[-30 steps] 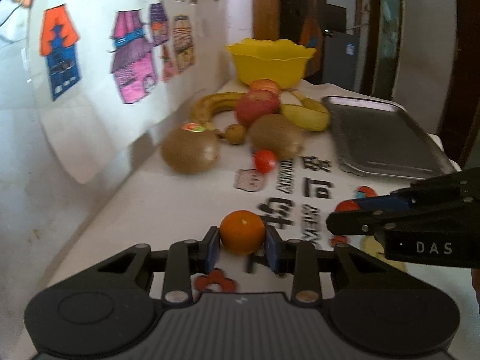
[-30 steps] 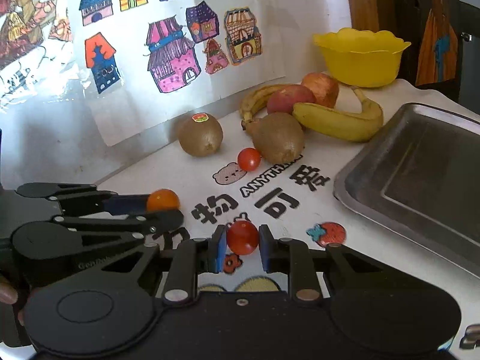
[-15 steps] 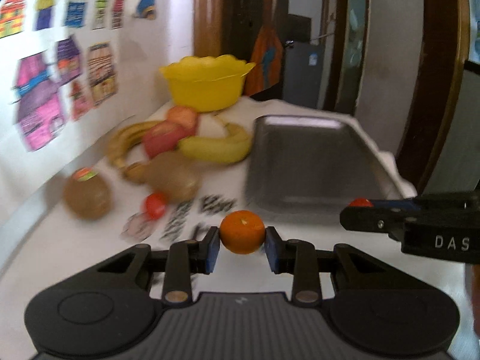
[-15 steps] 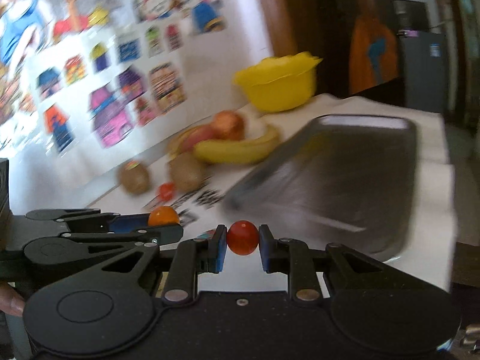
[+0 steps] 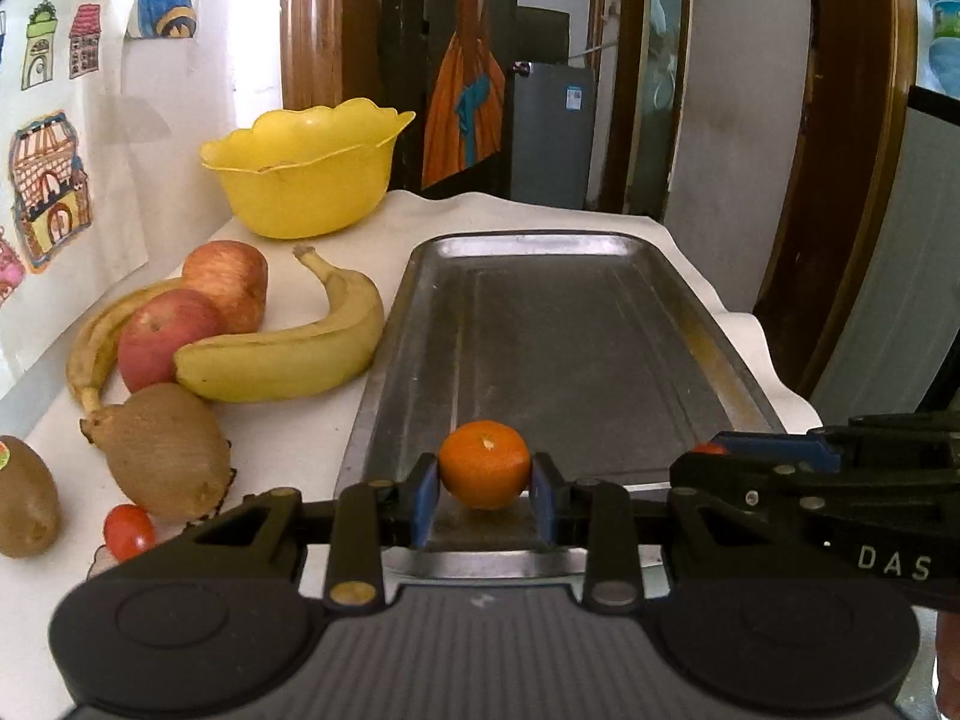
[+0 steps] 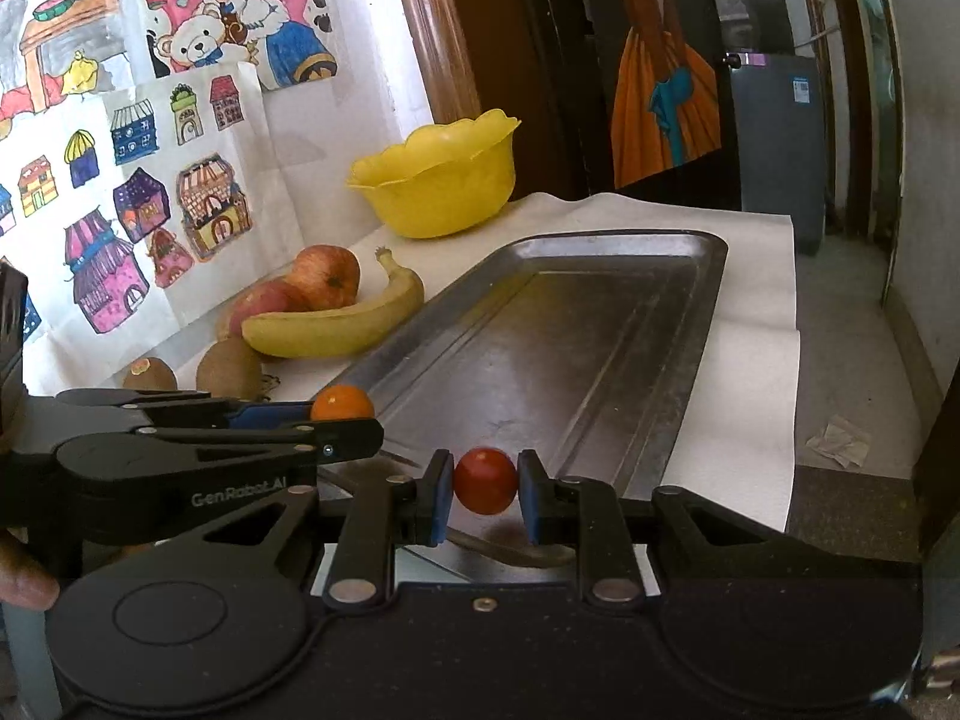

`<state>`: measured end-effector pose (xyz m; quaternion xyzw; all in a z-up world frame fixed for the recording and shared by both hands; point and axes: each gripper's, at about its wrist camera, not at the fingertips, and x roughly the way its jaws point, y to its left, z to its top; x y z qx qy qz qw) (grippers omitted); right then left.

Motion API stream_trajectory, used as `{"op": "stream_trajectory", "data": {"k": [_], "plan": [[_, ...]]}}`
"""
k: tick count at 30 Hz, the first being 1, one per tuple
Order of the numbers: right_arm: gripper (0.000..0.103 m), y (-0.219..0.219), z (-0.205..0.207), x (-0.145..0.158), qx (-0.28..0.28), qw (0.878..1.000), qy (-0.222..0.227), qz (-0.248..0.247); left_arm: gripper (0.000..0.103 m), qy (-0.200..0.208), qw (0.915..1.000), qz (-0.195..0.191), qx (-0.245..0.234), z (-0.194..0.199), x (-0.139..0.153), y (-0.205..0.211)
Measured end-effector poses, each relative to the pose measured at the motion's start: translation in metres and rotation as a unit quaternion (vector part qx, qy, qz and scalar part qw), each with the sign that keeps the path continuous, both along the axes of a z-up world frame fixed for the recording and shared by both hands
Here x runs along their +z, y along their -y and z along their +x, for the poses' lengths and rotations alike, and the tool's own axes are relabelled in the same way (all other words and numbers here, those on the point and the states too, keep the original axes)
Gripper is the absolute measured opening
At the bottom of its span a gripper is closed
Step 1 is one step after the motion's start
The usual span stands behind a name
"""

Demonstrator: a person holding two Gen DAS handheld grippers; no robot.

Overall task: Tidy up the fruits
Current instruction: 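Carry the mandarin and tomato over the metal tray and open both tools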

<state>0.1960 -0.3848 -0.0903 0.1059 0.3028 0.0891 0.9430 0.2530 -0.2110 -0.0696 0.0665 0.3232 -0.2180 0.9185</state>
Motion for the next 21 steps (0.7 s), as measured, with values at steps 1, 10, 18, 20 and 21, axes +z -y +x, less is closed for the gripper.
{"op": "stream_trajectory", "data": {"k": [1,10,18,20,21], "plan": [[0.025,-0.001,0.001,-0.001,0.0,1.0,-0.001,0.0,0.036,-0.002,1.0,0.002,0.001,0.001,-0.001,0.001],[0.034,0.002,0.001,-0.004,-0.001,1.0,-0.005,0.0,0.037,-0.008,0.9999,0.007,0.013,0.003,-0.003,0.001],[0.062,0.011,-0.029,0.016,-0.034,0.999,0.03,0.003,0.07,0.008,0.9988,-0.032,0.037,-0.017,0.018,-0.017],[0.071,0.011,-0.04,0.025,-0.042,0.998,0.043,0.001,0.084,0.017,0.9976,-0.042,0.052,-0.026,0.027,-0.025],[0.074,0.011,-0.046,0.029,-0.044,0.998,0.05,0.001,0.086,0.024,0.9969,-0.048,0.058,-0.032,0.031,-0.03]]}}
